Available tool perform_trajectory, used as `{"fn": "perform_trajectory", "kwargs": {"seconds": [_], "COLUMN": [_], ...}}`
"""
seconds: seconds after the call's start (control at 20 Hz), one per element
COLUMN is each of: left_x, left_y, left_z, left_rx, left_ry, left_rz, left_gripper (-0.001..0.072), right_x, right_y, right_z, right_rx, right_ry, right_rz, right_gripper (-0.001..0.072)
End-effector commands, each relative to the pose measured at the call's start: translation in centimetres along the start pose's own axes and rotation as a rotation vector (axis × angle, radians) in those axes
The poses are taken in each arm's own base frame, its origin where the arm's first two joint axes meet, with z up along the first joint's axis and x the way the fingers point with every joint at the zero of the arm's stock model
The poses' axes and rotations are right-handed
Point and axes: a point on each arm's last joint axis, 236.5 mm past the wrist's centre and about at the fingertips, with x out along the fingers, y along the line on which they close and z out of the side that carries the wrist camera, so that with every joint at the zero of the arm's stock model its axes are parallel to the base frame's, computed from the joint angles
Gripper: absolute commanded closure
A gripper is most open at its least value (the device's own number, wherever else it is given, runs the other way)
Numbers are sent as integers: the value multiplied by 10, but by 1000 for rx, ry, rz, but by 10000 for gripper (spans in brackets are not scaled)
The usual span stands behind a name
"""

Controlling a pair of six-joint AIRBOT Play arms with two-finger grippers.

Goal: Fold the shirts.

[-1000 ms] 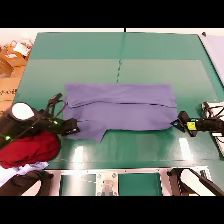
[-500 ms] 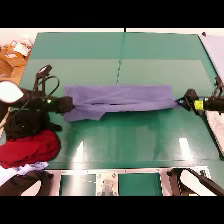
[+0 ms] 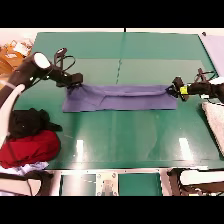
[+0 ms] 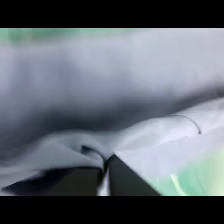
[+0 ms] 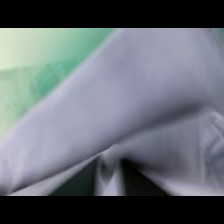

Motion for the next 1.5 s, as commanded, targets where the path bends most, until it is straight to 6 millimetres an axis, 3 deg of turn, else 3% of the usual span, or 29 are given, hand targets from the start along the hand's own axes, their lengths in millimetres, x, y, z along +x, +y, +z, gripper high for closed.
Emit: {"fn": "perform_trajectory", "kwargs": {"seconds": [0.0,0.1,0.15,0.2,0.3,0.45,0.55,0.7,0.95,1.0,1.05,1.1,1.3,1.45], "left_x": [26,4,-9,-20,-34,-36,-36,-36,-35,-35,-32,-30,2,57], "left_y": [19,25,29,33,41,45,44,42,37,34,29,23,-35,-110], "left_z": [54,89,97,97,85,65,63,61,56,55,53,49,29,-7], "left_rx": [-19,-63,-84,-98,-108,-92,-82,-86,-85,-78,-62,-38,77,154], "left_ry": [-102,-220,-232,-212,-135,-45,-40,-31,-6,-3,5,17,66,126], "left_rz": [12,11,9,10,14,19,15,6,-14,-17,-21,-25,-67,-164], "left_gripper": [-13,22,22,23,51,674,684,684,683,684,684,684,684,684], "right_x": [30,3,-18,-36,-63,-66,-51,-21,33,38,40,38,-4,-65], "right_y": [6,19,24,19,-14,-68,-87,-98,-75,-71,-66,-58,-7,47], "right_z": [39,71,83,91,93,72,52,21,-13,-15,-14,-11,6,7], "right_rx": [-39,-134,-192,-238,-239,-181,-179,-194,-207,-229,-257,-284,-398,-521], "right_ry": [-33,-92,-102,-97,-50,78,181,330,450,456,455,453,410,328], "right_rz": [36,62,76,69,19,-19,-2,35,138,139,142,151,201,209], "right_gripper": [242,242,242,241,241,241,240,241,246,300,523,702,701,701]}}
